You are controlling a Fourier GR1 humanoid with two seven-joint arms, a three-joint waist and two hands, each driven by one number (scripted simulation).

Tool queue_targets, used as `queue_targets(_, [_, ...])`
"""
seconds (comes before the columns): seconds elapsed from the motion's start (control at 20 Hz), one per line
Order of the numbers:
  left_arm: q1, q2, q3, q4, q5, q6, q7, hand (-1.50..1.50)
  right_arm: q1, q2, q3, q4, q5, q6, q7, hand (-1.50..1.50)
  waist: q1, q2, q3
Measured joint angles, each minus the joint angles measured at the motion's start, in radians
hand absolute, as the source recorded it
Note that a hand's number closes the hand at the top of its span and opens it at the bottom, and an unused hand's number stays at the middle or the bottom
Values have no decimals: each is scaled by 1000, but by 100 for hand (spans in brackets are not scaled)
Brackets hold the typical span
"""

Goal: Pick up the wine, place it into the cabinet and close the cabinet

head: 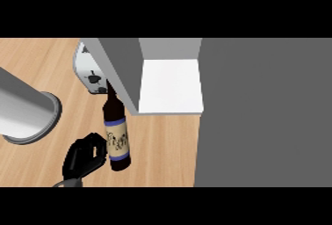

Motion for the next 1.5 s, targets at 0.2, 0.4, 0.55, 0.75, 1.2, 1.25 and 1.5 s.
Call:
queue_targets(0.2, [2,9,-19,-42,-62,107,-29,150,14,1,1,0,1,8,-18,-150,1,-1,1])
queue_targets(0.4, [5,1,-51,-124,-111,204,47,150,10,-2,6,-4,3,2,-3,-150,6,-2,2])
queue_targets(0.55, [10,-27,-80,-191,-129,247,125,150,28,-6,-5,-2,5,15,-25,-150,8,-2,3])
queue_targets(0.75, [-4,-46,-125,-309,-142,296,247,150,20,-1,9,-2,6,6,-11,-150,9,-2,2])
queue_targets(1.2, [-64,-66,-269,-399,-142,476,459,150,18,-12,-31,-2,3,17,-13,-150,6,-2,2])
queue_targets(1.25, [-70,-64,-278,-400,-155,482,475,150,10,-12,-34,-1,2,14,-4,-150,7,-2,2])
queue_targets(1.5, [-128,-57,-371,-418,-203,587,569,150,-3,-9,-40,4,-1,17,-5,-150,4,-6,5])
